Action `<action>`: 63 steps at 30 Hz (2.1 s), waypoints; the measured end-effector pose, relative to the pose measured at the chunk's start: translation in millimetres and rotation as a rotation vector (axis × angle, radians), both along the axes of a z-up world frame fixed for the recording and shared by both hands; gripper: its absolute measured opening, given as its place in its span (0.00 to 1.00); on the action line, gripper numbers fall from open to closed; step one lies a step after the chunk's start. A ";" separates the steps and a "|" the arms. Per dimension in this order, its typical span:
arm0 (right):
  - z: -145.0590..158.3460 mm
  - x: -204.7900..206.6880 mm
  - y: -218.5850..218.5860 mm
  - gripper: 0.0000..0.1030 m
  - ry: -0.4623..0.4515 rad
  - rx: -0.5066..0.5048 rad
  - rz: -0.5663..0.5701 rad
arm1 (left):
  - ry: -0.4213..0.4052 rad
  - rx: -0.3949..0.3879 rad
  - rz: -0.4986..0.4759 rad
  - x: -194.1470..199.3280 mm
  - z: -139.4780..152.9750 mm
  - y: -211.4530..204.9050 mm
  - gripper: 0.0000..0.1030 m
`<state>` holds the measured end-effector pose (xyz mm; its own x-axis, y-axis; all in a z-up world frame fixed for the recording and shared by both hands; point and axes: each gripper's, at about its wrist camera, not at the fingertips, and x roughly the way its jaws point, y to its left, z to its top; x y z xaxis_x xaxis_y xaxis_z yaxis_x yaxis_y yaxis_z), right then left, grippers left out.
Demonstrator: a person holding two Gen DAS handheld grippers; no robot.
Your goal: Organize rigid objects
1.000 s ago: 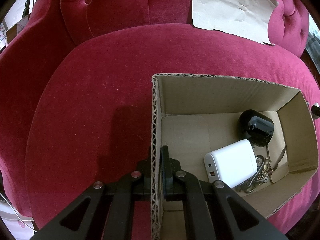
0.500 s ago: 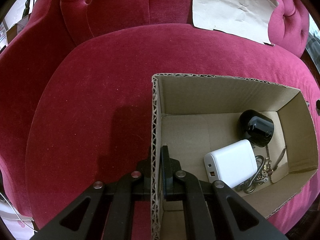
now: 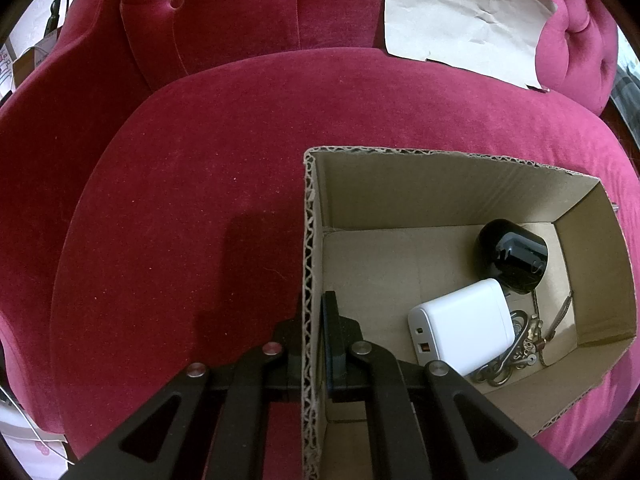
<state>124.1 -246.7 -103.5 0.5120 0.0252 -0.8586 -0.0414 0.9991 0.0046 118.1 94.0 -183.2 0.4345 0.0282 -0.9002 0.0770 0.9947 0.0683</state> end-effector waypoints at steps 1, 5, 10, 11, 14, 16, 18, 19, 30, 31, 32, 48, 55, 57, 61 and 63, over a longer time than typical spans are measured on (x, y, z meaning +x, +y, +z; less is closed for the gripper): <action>2.2 -0.5 3.4 0.39 -0.004 0.002 0.004 | 0.000 0.000 0.000 0.0 -0.1 0.6 0.04; 10.3 -0.3 17.3 0.39 -0.016 0.009 0.025 | -0.001 0.000 0.000 0.1 0.0 -0.1 0.04; 14.8 0.4 32.2 0.39 -0.024 0.023 0.047 | 0.001 -0.001 0.000 -0.2 0.8 -1.8 0.04; 15.5 -0.1 33.9 0.39 -0.023 0.026 0.051 | 0.001 -0.002 0.000 -0.4 1.2 -2.5 0.04; 18.2 -1.6 45.1 0.39 -0.024 0.033 0.071 | 0.000 -0.002 0.000 -0.5 1.2 -2.7 0.04; 19.7 -2.7 53.4 0.39 -0.028 0.029 0.088 | -0.001 -0.001 0.000 -0.4 1.0 -2.7 0.04; 20.4 -3.8 61.9 0.39 -0.029 0.031 0.103 | 0.000 -0.002 0.001 -0.5 0.9 -3.0 0.04; 20.8 -4.7 67.1 0.39 -0.029 0.032 0.113 | 0.000 -0.001 0.001 -0.5 0.8 -3.5 0.04; 19.8 -6.7 102.9 0.39 -0.022 0.052 0.182 | 0.000 -0.003 0.002 -0.2 1.1 -4.0 0.04; 19.0 -6.9 106.9 0.39 -0.020 0.053 0.188 | 0.000 -0.002 0.002 -0.1 1.1 -4.1 0.04; 18.7 -7.1 109.1 0.39 -0.018 0.054 0.192 | 0.000 -0.003 0.002 -0.1 1.0 -4.0 0.04; -13.0 -15.5 152.9 0.39 0.049 0.054 0.285 | -0.001 -0.003 0.002 0.0 1.0 -4.0 0.04; -25.9 -20.5 164.1 0.39 0.082 0.050 0.311 | -0.001 -0.002 0.001 0.2 1.0 -4.1 0.04; -27.2 -20.8 165.0 0.39 0.086 0.050 0.315 | -0.001 -0.003 0.001 0.0 1.0 -4.0 0.04; -27.3 -21.6 165.4 0.39 0.088 0.055 0.315 | -0.001 -0.003 0.001 0.1 0.9 -4.0 0.04; -27.4 -21.6 165.9 0.39 0.089 0.058 0.316 | -0.001 -0.003 0.001 0.1 1.0 -4.0 0.04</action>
<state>102.5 -80.8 -130.9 0.3939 0.2208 -0.8922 -0.3461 0.9349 0.0786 118.1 90.0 -182.2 0.4351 0.0261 -0.9000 0.0757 0.9950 0.0655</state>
